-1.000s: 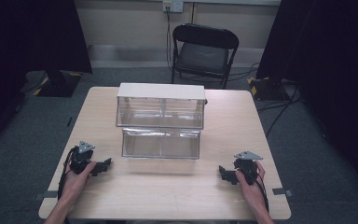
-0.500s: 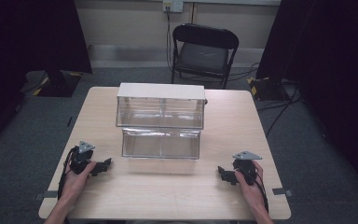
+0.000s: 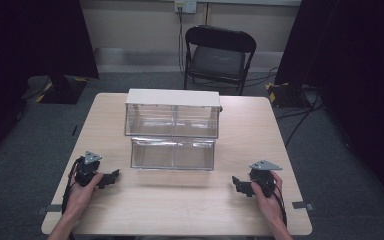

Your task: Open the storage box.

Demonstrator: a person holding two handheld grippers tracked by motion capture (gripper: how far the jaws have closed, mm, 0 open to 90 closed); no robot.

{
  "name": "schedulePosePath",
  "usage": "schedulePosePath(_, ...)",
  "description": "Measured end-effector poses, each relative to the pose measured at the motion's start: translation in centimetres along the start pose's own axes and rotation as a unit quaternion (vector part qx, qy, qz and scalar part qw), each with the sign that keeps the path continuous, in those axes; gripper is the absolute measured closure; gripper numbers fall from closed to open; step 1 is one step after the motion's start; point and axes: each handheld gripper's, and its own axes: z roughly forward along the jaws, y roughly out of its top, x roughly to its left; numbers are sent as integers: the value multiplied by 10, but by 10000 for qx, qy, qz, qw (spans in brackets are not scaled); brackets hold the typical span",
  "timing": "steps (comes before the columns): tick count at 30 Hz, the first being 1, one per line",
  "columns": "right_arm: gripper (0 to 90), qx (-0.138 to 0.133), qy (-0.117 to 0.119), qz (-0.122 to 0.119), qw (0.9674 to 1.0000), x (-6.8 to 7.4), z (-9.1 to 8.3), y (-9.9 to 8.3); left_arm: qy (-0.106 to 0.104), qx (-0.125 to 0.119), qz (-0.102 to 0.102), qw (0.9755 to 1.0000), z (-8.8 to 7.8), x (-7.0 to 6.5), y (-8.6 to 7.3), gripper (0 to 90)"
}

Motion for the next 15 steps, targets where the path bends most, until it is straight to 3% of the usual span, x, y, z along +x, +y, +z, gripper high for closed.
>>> schedulePosePath(15, 142, -176, 249, -139, 9994, 18, -6, 9, 8, 15, -33, 10000, 1, 0, 0, 50)
